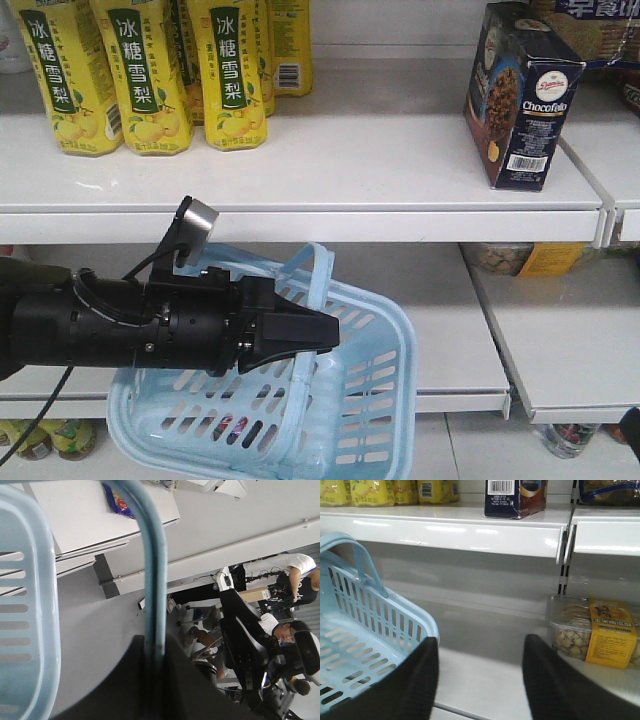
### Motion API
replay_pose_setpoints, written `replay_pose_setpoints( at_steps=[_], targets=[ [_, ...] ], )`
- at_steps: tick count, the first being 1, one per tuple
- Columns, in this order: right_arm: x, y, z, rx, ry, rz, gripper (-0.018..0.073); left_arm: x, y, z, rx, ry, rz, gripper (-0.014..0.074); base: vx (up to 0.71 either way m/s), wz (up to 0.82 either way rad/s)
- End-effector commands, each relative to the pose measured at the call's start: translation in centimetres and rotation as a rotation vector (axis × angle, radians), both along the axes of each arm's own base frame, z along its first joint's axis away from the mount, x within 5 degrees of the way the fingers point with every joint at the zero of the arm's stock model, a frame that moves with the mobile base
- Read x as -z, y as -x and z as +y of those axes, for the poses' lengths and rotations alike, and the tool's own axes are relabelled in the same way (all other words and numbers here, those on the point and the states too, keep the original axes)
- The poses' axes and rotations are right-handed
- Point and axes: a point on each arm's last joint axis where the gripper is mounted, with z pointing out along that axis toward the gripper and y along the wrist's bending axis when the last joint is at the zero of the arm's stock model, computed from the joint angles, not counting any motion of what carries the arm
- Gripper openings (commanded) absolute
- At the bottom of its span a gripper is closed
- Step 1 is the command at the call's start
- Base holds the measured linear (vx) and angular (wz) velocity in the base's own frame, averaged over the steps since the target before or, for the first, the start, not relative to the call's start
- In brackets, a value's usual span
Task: Left arm holds basket, right arm returns cookies
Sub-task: 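Withdraw the open right gripper from the shelf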
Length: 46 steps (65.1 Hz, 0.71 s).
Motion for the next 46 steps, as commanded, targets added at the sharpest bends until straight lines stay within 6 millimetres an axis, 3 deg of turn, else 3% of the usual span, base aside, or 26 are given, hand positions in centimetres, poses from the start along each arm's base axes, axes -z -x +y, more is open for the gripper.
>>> replay_pose_setpoints(
  at_steps=[1, 4, 46],
  targets=[
    [-1.32, 0.21, 0.32, -0.042, -0.046, -0.062, 0.0074, -2.73, -0.24, 0.01, -0.046, 0.136, -0.026, -0.0003, 0.00, 0.00],
    [-1.31, 0.25, 0.42, -0.052, -0.078, -0.047, -0.0018, -2.73, -0.24, 0.01, -0.046, 0.136, -0.026, -0.0003, 0.00, 0.00],
    [-1.27, 0.25, 0.43, -0.052, -0.082, -0.041, -0.0011, -2.73, -0.24, 0.01, -0.046, 0.136, -0.026, -0.0003, 0.00, 0.00]
  ],
)
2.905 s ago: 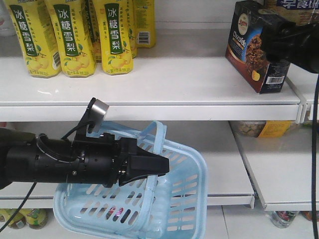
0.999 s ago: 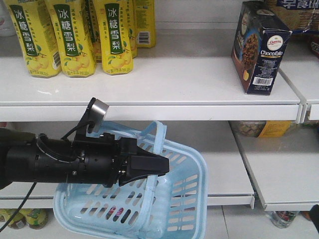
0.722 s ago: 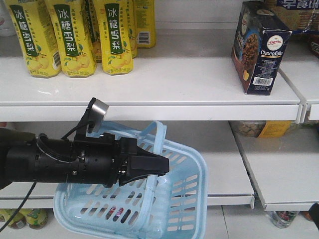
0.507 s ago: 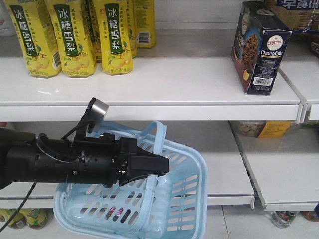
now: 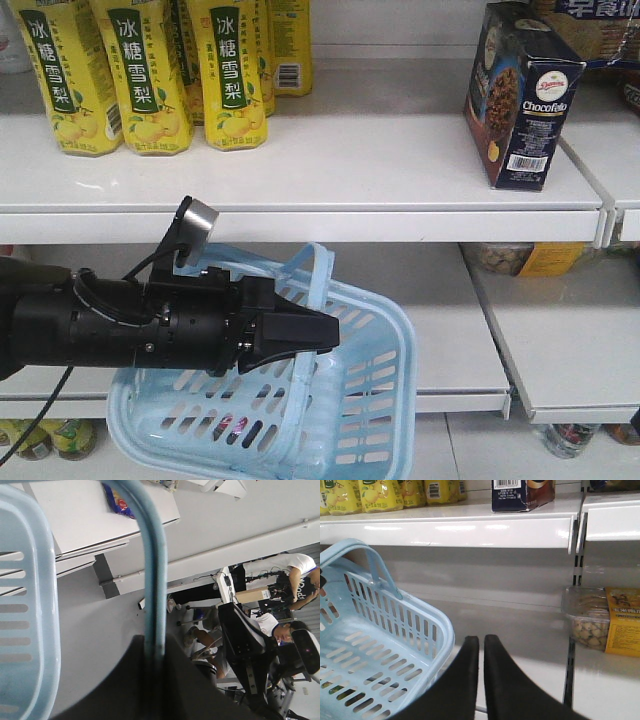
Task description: Left arm holds basket, right arm returns cookies
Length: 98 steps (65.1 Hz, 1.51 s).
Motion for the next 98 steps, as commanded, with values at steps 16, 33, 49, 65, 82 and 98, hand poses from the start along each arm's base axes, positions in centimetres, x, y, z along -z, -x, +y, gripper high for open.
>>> replay_pose_setpoints(
  at_steps=[16, 33, 49, 65, 82, 98],
  targets=[
    [-1.4, 0.2, 0.2, -0.027, -0.014, -0.080, -0.0011, -2.3, 1.9, 0.2, 0.000, 0.134, -0.015, -0.0003, 0.00, 0.00],
    [-1.4, 0.2, 0.2, -0.028, -0.014, -0.081, -0.0010, -2.2, 8.9, 2.9, 0.031, 0.077, -0.132, -0.0003, 0.00, 0.00],
    [-1.4, 0.2, 0.2, -0.028, -0.014, -0.081, -0.0008, -1.9, 14.3, 7.4, -0.093, -0.067, -0.461, -0.0003, 0.00, 0.00],
    [-1.4, 0.2, 0.2, -0.028, -0.014, -0.081, -0.0008, 0.6, 17.0, 12.3, -0.354, -0.345, -0.735, -0.0003, 0.00, 0.00],
    [-1.4, 0.2, 0.2, -0.028, -0.014, -0.081, -0.0008, 4.3, 17.3, 15.0, -0.502, -0.590, -0.985, -0.0003, 0.00, 0.00],
    [-1.4, 0.2, 0.2, -0.028, -0.014, -0.081, -0.0008, 7.4, 16.9, 16.6, -0.756, -0.713, -0.993, -0.0003, 0.00, 0.00]
  ],
)
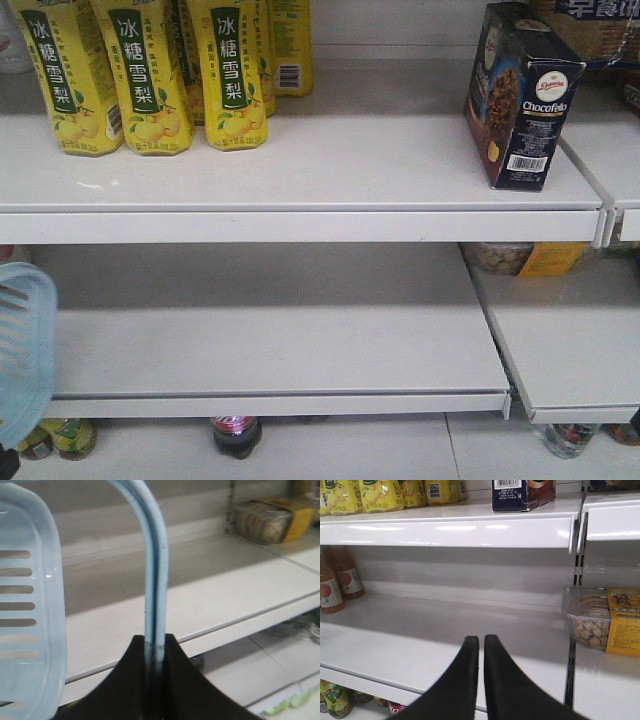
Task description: Left arm holds basket, right arm returns cookies
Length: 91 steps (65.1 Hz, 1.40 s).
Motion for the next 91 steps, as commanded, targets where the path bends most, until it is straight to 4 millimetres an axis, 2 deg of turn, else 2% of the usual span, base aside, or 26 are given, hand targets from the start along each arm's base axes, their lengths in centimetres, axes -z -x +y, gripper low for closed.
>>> replay_pose_setpoints(
  at_steps=[1, 34, 91],
  targets=[
    [-1.4, 0.2, 0.2, -0.027, -0.011, -0.082, -0.0008, -1.4, -0.2, 0.6, -0.115, 0.045, -0.171, -0.0003, 0.00, 0.00],
    [-1.4, 0.2, 0.2, -0.027, -0.011, -0.083, -0.0008, -2.1, -0.3, 2.2, -0.393, 0.071, -0.258, -0.0003, 0.00, 0.00],
    [-1.4, 0.1, 0.2, -0.026, -0.010, -0.083, -0.0008, -2.1, -0.3, 2.2, -0.391, 0.071, -0.256, -0.0003, 0.00, 0.00]
  ],
)
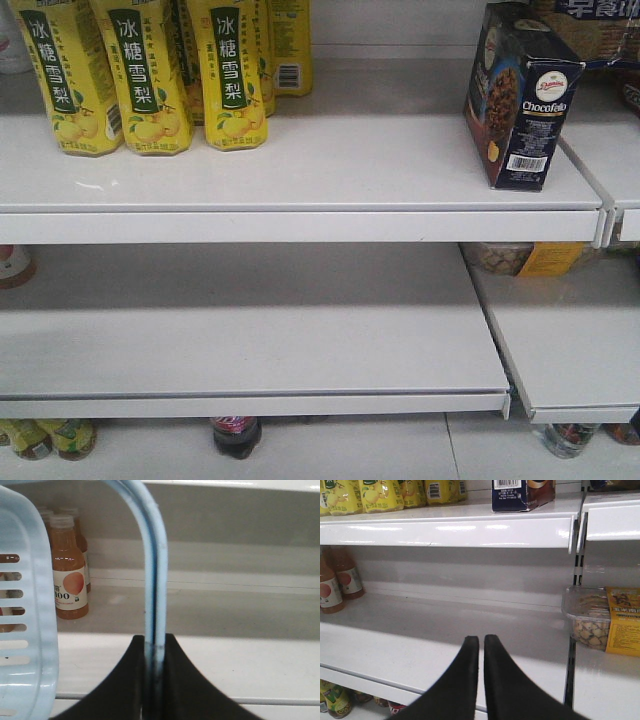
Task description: Left arm holds basket, right arm returns cookies
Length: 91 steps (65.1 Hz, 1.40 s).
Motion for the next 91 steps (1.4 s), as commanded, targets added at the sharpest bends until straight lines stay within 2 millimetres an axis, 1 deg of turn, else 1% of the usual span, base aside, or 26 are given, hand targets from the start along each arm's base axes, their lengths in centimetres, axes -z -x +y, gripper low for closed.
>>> replay_pose_setpoints(
  at_steps=[1, 5, 11, 27, 35, 43, 53, 58, 91],
  targets=[
    [-1.4, 0.1, 0.2, -0.026, -0.010, -0.083, -0.0008, -2.1, 0.2, 0.0, -0.002, -0.031, -0.153, -0.0003, 0.00, 0.00],
    [-1.4, 0.1, 0.2, -0.024, -0.004, -0.083, -0.0008, -2.1, 0.2, 0.0, -0.002, -0.031, -0.153, -0.0003, 0.00, 0.00],
    [-1.2, -0.1, 0.0, 0.012, 0.066, -0.088, -0.0008, -2.1, 0.2, 0.0, -0.002, -0.031, -0.153, -0.0003, 0.00, 0.00],
    [-1.3, -0.5, -0.3, 0.191, 0.098, -0.077, -0.0008, -2.1, 0.2, 0.0, -0.002, -0.031, -0.153, -0.0003, 0.00, 0.00],
    [-0.7, -0.7, -0.6, 0.296, 0.125, -0.074, -0.0008, -2.1, 0.2, 0.0, -0.002, -0.031, -0.153, -0.0003, 0.00, 0.00],
    [0.7, -0.9, -1.0, 0.384, 0.108, -0.104, -0.0008, -2.1, 0.2, 0.0, -0.002, -0.031, -0.153, -0.0003, 0.00, 0.00],
    [2.8, -0.9, -1.1, 0.396, 0.106, -0.182, -0.0008, -2.1, 0.2, 0.0, -0.002, -0.031, -0.152, -0.0003, 0.00, 0.00],
    [3.3, -1.0, -1.1, 0.396, 0.105, -0.160, -0.0008, -2.1, 0.2, 0.0, -0.002, -0.031, -0.151, -0.0003, 0.00, 0.00],
    [3.3, -1.0, -1.1, 0.397, 0.102, -0.160, -0.0006, -2.1, 0.2, 0.0, -0.002, -0.031, -0.151, -0.0003, 0.00, 0.00]
  ],
)
